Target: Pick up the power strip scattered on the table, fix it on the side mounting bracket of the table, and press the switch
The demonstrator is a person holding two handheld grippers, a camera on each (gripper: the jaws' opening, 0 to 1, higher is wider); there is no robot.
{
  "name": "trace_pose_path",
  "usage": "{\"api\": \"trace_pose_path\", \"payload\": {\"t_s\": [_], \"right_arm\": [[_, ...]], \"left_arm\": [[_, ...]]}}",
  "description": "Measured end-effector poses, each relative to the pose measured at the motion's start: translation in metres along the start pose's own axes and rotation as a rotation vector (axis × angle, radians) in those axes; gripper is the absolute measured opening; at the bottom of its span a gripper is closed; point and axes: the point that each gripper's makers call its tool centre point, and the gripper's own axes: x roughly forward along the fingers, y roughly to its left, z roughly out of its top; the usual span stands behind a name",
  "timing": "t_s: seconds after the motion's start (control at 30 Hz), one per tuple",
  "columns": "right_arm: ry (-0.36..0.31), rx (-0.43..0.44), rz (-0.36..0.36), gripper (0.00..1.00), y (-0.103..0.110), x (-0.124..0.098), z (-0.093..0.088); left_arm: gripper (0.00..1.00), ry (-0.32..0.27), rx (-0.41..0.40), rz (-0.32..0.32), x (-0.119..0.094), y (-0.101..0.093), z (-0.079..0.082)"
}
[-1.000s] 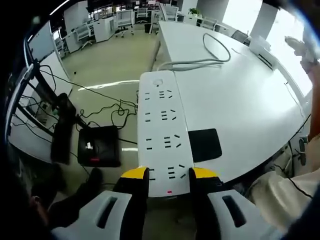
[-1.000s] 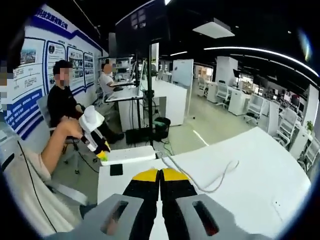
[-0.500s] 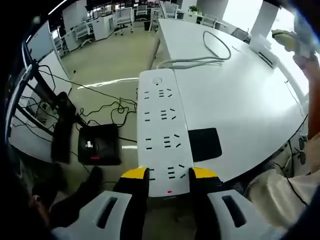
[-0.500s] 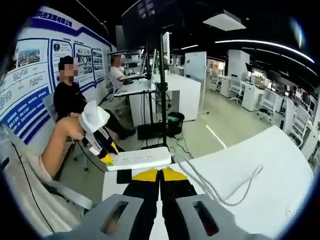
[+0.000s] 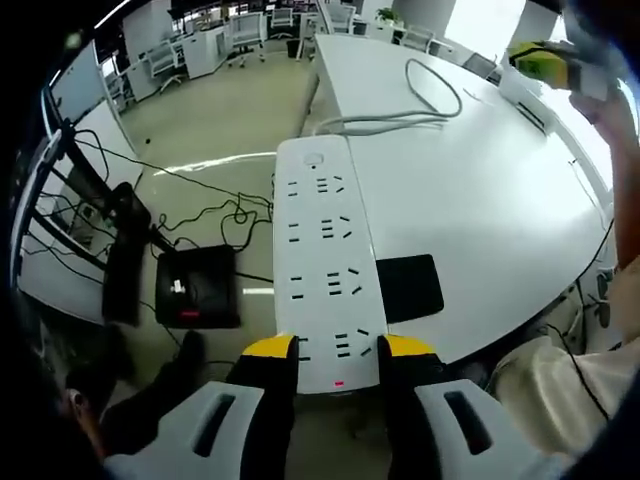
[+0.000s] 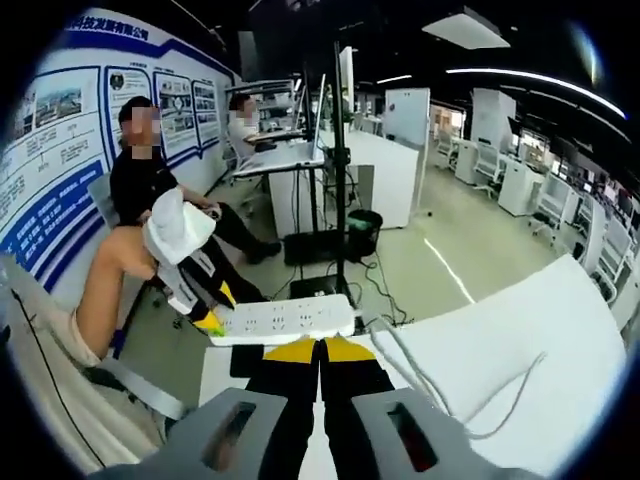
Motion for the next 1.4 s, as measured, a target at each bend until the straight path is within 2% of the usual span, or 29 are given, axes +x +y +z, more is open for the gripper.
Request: {"api": "trace_pose_path", "payload": {"t_s": [0.23, 0.6, 0.8, 0.83, 0.9, 1.0, 1.2, 1.4], "right_arm": [[0.056, -0.018, 0.026, 0.0, 0.001, 0.028, 0.007], [0.104, -0.033, 0.055, 0.0, 0.004, 0.066, 0.012], [0.201, -0.079, 0.06, 0.0, 0.0, 0.094, 0.008], [0.239, -0.083, 0.064, 0.0, 0.003, 0.096, 0.003], [0.257, -0.105, 0.062, 0.0, 0.005, 0.104, 0.004], [0.323, -0.153, 0.068, 0.0, 0.01, 0.111, -0.002], [0.421, -0.18, 0.09, 0.0, 0.014, 0.13, -0.016], [0.484, -0.194, 0.101, 0.0, 0.009, 0.15, -0.029]], "left_arm": [[0.36, -0.009, -0.001, 0.002, 0.0, 0.0, 0.0], [0.36, -0.022, 0.005, 0.0, 0.0, 0.0, 0.0], [0.36, -0.006, 0.007, -0.001, 0.0, 0.0, 0.0], [0.36, -0.005, 0.007, -0.001, 0.0, 0.0, 0.001], [0.36, -0.003, 0.01, -0.003, 0.0, 0.0, 0.001], [0.36, -0.001, 0.02, -0.005, 0.0, -0.001, 0.001], [0.36, 0.0, 0.015, -0.004, 0.0, 0.0, 0.001], [0.36, 0.018, 0.017, -0.007, 0.0, 0.0, 0.001]]}}
